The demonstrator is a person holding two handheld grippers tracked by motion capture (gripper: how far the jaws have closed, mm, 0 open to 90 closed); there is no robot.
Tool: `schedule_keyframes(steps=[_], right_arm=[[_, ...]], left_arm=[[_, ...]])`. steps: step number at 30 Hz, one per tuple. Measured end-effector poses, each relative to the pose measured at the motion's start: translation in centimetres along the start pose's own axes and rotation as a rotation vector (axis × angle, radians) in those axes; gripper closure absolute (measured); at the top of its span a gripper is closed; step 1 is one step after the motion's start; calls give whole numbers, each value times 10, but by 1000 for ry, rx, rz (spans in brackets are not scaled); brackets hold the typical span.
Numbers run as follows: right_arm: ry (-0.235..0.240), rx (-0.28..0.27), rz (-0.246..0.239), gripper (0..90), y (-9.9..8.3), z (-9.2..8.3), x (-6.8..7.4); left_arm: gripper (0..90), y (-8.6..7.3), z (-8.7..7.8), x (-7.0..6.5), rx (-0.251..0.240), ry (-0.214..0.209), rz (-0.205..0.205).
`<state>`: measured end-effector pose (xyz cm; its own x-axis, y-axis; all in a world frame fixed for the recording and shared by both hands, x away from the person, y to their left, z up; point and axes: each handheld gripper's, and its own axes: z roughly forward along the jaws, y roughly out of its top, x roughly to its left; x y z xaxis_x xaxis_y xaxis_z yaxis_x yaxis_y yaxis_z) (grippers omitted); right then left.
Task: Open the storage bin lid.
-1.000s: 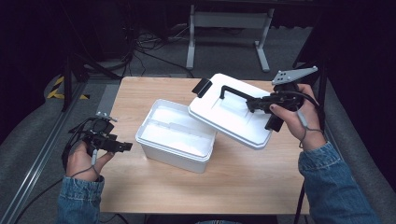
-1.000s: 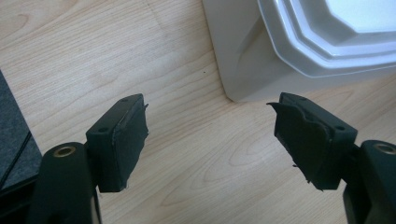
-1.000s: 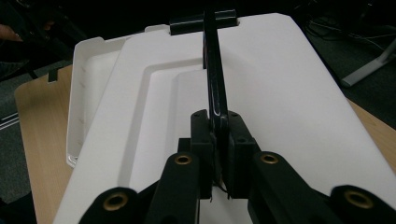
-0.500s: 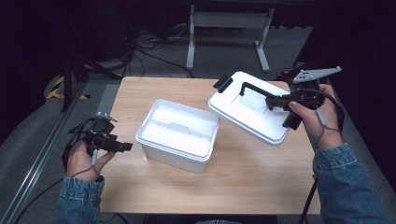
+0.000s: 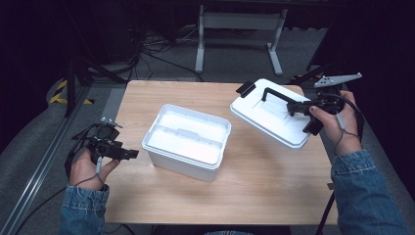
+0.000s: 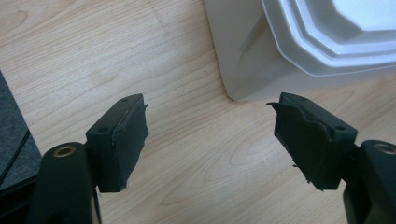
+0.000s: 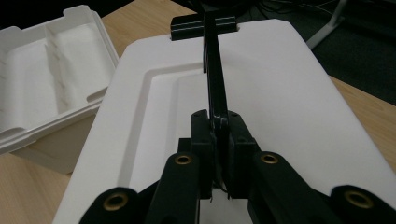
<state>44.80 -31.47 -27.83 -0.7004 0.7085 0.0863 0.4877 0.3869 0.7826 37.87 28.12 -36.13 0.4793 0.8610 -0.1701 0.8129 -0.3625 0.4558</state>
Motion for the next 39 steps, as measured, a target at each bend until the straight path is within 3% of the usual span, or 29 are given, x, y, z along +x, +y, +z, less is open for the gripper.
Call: schedule_keyframes(steps=[8,16,29,39], right_arm=[[-7,36,28,851,-19,17,-19],[-3,60,47,851,-45,39,-30],[9,91,61,851,-77,63,-35],[14,112,66,850,-90,75,-36]], left_arm=[[260,-1,1,0,2,1,-4],[261,1,3,-1,7,0,1],[260,1,3,-1,9,1,-1],[260,0,3,-1,7,-1,-4]])
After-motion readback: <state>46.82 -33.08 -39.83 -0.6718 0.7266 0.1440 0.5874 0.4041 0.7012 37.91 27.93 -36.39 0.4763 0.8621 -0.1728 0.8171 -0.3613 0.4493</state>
